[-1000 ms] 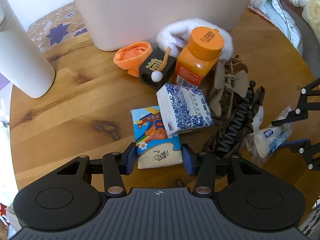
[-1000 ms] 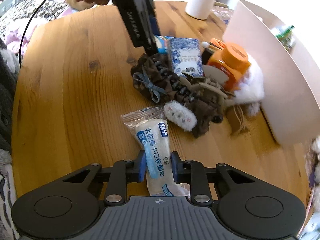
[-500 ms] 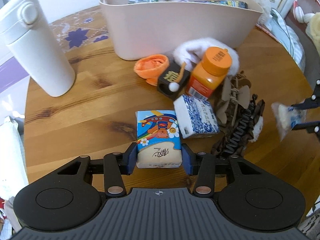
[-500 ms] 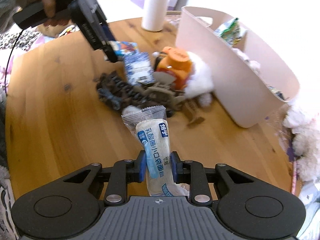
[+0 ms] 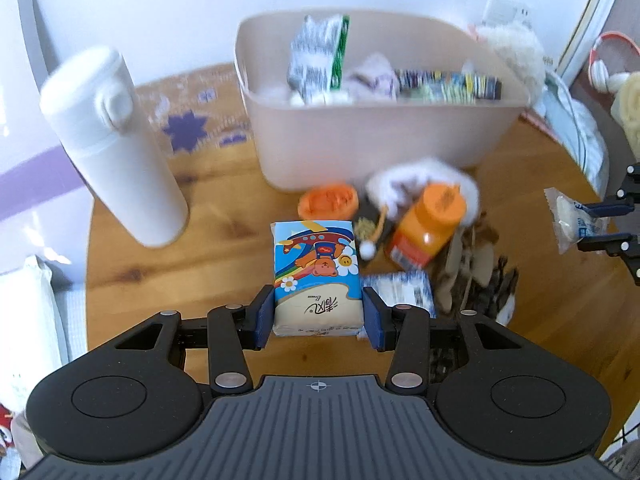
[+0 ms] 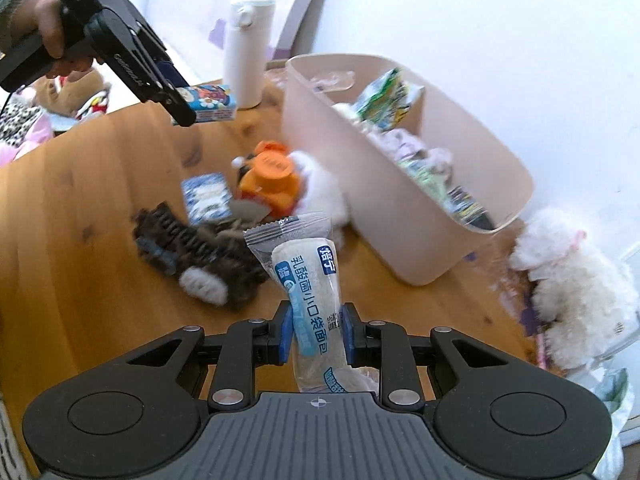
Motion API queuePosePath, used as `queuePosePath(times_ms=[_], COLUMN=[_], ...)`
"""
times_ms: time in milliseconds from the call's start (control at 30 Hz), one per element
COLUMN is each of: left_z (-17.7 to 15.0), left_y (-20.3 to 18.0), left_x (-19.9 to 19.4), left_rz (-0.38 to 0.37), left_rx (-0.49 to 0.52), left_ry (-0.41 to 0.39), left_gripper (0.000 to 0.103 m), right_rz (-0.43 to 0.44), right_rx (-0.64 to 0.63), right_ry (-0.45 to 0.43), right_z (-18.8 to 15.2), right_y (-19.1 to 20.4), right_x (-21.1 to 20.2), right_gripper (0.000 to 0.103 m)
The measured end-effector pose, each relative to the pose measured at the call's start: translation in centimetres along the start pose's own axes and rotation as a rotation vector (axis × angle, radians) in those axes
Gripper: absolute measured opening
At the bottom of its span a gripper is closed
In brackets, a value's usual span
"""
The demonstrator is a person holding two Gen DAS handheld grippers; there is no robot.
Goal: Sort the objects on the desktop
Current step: 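Carry the tissue pack and bread roll into the basket and release both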
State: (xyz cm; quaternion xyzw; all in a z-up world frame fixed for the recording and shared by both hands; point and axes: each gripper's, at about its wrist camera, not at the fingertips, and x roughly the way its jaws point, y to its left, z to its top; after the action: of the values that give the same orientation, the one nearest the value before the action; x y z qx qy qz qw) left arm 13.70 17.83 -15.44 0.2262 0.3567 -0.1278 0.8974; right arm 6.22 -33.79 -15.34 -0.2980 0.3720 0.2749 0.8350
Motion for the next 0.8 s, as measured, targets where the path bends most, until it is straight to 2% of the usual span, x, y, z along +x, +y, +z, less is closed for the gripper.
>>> queuePosePath(times_ms=[367,400,800], left_z=[4.4,4.8,10.0], left_y=[-0.5,-0.5,-1.8], left_x=[-2.6,-2.7,-2.8], left_rz=[-0.023,-0.068,-0.093], left_rx=[0.038,0.087,0.121], left_ry=[-0.143,-0.192,-0.287], left_gripper=[0.046,0.046,0.046], right_rz=[-0.092,-0.101,-0.181], right_rx=[0.03,0.034,0.106], right_ry=[-0.077,-0.084,-0.159], right_z=[2.8,3.1,7.3], right_y=[-3.8,-4.1,-7.4], right_x=[-0.5,-0.5,1.0], right_gripper=[0.024,0.024,0.024])
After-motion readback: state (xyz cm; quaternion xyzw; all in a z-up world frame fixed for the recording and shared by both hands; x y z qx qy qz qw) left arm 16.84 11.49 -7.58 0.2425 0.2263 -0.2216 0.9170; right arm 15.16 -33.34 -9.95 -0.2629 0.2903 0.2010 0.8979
